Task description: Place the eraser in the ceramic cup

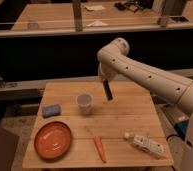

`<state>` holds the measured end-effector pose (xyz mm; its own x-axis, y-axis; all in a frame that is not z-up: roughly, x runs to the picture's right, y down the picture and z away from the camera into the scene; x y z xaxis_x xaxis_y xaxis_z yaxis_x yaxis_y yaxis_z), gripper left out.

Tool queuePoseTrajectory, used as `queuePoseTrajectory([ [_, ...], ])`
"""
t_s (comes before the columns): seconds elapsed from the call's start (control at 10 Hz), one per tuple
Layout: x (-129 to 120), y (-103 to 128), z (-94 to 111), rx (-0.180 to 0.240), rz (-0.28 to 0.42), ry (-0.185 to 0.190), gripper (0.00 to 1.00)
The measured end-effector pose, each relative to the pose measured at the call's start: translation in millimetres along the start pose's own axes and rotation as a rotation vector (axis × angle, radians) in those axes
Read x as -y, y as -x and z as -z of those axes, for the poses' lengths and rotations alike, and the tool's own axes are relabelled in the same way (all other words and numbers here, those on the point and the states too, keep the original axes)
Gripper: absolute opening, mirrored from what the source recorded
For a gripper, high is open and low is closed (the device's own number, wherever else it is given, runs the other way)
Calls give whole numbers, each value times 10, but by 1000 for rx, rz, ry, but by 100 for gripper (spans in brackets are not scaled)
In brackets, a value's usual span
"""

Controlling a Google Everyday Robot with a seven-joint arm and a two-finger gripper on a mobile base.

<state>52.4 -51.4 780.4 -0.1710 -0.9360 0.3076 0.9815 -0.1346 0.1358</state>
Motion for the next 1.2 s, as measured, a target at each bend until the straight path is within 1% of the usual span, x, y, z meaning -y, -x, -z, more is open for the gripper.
queuePoseTrajectory([
  [0.2,215,-62,18,-1,26,-16,3],
  [0.5,466,-134,53,-2,50,-33,3],
  [0.6,497,-146,63,-2,57,-36,3],
  [1.0,803,-201,58,0,99,-50,14],
  [1.2,915,-223,50,-2,115,-55,14],
])
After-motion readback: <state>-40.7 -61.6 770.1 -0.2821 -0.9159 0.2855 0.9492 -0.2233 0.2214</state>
